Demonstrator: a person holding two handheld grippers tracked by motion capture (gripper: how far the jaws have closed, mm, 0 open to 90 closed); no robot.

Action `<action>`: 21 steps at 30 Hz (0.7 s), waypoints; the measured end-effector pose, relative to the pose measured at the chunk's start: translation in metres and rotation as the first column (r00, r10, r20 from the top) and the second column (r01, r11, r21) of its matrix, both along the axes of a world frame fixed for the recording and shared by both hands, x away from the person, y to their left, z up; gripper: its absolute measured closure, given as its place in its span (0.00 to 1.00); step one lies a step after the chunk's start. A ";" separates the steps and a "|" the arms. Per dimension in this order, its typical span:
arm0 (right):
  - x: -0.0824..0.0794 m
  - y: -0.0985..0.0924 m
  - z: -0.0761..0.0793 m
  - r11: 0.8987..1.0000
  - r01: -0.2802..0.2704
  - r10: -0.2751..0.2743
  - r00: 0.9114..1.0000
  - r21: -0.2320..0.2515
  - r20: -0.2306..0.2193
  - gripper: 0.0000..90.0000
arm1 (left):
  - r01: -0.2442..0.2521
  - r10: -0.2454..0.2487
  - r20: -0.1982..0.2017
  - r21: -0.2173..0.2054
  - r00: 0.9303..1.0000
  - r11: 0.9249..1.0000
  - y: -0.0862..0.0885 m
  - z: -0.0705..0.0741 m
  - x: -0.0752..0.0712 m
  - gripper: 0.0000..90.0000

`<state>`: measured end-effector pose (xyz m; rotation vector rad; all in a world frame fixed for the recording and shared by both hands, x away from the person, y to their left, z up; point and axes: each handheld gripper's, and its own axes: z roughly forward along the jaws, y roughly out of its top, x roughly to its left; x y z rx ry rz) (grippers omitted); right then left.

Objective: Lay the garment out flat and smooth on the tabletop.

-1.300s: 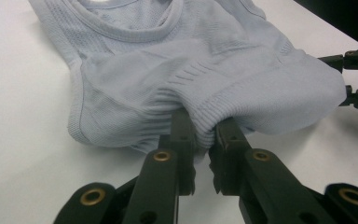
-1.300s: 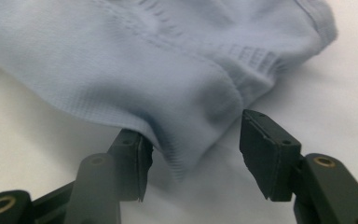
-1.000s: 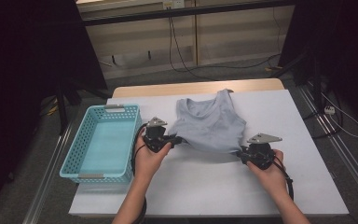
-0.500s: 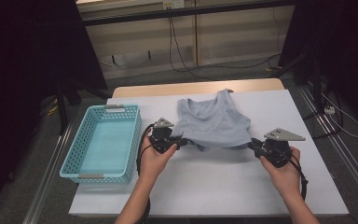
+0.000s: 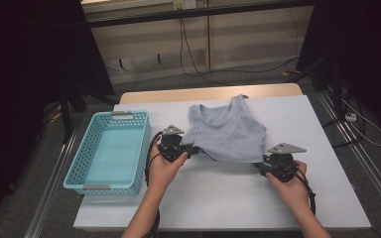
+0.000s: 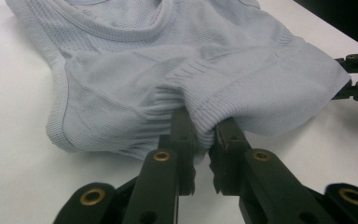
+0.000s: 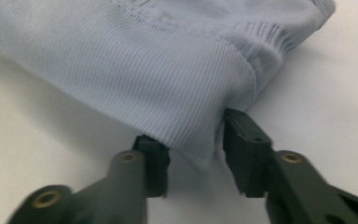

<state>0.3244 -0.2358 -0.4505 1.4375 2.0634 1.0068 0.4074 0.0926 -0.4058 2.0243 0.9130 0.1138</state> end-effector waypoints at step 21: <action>-0.010 -0.030 0.034 0.995 0.029 -0.036 0.996 0.094 0.078 0.99 | 0.012 -0.012 0.019 0.002 1.000 1.000 -0.004 0.002 -0.001 0.90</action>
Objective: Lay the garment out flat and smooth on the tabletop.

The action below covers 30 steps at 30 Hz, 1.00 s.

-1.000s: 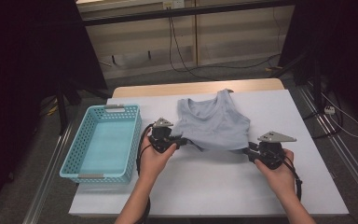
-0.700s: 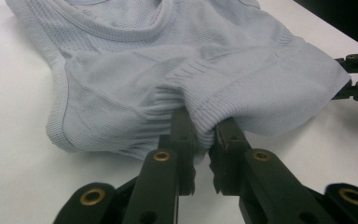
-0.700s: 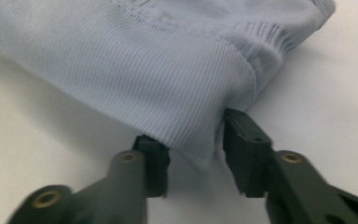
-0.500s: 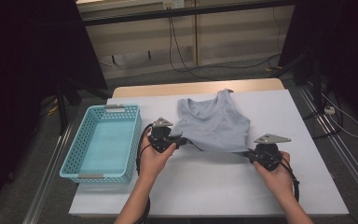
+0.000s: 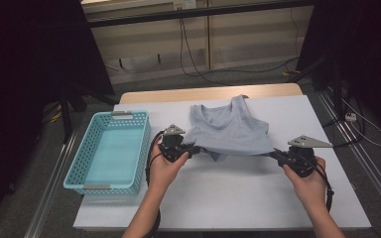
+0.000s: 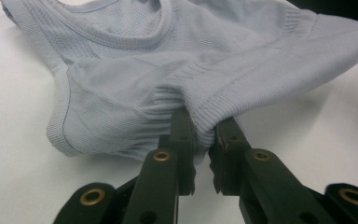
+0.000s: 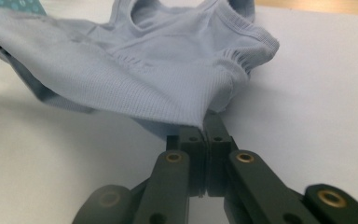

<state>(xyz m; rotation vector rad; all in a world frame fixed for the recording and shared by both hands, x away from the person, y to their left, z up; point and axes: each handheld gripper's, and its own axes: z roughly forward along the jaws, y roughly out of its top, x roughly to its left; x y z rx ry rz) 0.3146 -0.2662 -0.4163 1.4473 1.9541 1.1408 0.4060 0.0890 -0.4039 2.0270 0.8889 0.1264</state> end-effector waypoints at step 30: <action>0.004 0.029 -0.002 0.992 -0.097 0.103 0.992 -0.082 0.077 0.56 | 0.024 -0.023 -0.024 0.016 0.999 1.000 -0.006 -0.008 0.000 0.85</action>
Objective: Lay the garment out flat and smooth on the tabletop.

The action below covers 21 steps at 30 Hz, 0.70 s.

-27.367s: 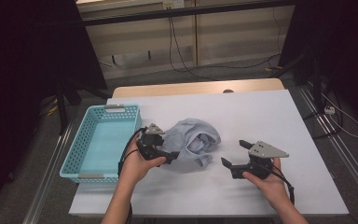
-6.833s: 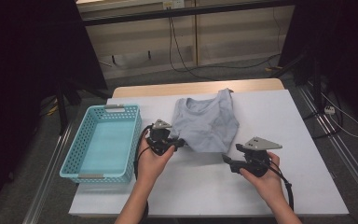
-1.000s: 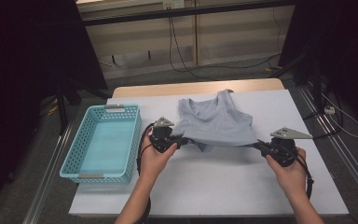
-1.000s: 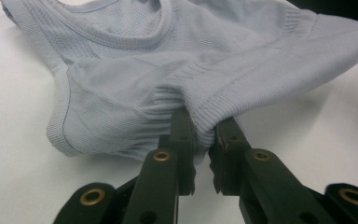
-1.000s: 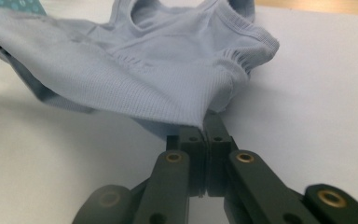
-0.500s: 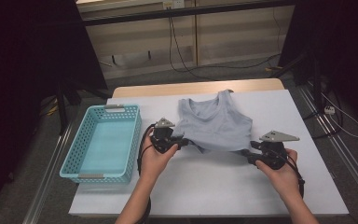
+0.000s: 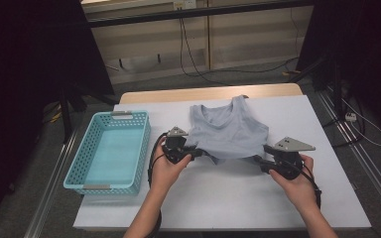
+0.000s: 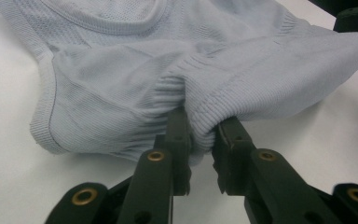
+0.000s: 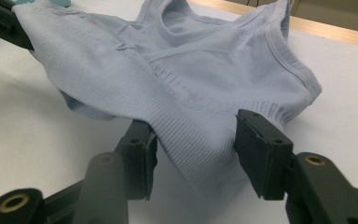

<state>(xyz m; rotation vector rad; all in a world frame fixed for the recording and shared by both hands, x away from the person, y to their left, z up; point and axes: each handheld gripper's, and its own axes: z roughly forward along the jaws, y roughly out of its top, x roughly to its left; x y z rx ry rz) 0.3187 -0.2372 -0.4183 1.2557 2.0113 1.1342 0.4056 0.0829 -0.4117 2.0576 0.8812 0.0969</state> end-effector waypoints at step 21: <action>0.012 -0.006 0.011 0.992 -0.044 0.043 0.999 0.116 0.007 0.94 | -0.020 0.020 0.030 0.017 0.999 1.000 0.016 -0.007 -0.009 0.43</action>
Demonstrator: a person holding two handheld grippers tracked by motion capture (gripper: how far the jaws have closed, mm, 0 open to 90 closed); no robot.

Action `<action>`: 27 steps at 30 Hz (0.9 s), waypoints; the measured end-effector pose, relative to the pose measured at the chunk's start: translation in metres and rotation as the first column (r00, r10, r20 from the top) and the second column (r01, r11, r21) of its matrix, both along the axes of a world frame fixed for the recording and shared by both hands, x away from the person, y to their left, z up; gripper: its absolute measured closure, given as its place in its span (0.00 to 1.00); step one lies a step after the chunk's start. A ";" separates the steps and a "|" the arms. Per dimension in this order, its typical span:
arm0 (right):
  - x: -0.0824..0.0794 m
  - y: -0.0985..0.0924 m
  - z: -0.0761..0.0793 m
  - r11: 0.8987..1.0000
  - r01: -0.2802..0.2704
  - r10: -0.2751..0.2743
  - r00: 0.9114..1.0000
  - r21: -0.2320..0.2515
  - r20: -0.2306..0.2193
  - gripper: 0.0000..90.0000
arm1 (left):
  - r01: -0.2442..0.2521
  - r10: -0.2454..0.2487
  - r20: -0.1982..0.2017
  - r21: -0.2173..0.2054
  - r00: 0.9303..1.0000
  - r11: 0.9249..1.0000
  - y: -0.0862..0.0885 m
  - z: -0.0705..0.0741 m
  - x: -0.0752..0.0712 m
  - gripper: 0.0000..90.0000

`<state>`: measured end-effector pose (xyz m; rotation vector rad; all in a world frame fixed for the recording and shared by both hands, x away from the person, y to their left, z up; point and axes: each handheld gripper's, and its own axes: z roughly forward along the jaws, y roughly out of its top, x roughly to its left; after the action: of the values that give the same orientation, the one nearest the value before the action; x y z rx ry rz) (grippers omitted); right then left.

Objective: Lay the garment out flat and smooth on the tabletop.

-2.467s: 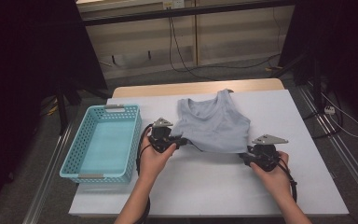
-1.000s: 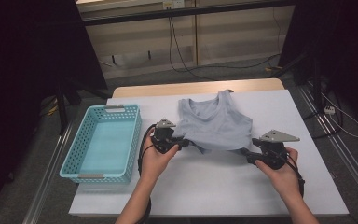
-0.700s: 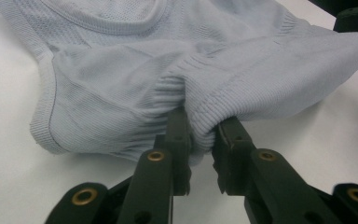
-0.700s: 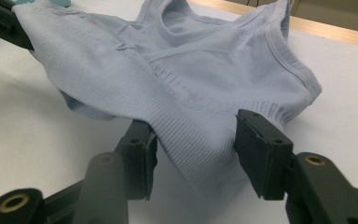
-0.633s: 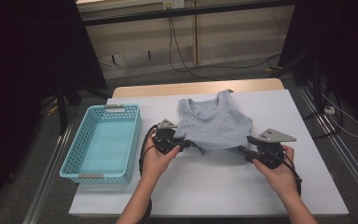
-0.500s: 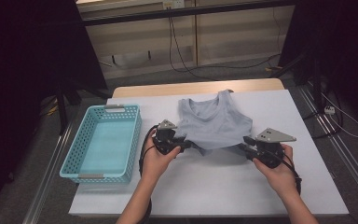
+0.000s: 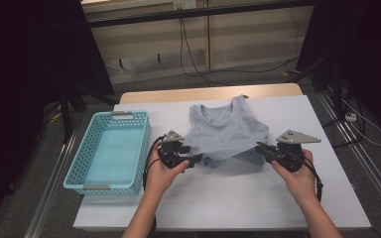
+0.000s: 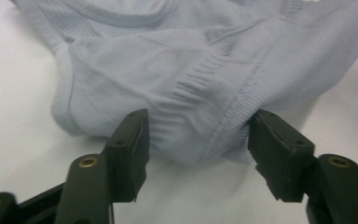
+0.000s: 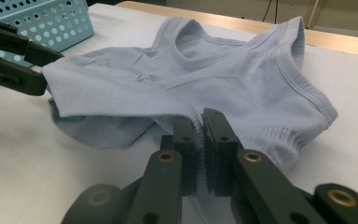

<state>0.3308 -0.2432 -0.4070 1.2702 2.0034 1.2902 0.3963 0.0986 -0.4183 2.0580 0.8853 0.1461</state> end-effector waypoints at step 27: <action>0.007 0.004 0.000 1.000 0.021 -0.021 1.000 0.016 -0.008 0.95 | 0.039 -0.037 -0.039 0.044 0.999 0.998 -0.006 -0.009 -0.021 0.47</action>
<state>0.3382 -0.2391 -0.4074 1.3024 1.9838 1.2955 0.3756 0.0925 -0.4276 2.1238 0.8729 0.1070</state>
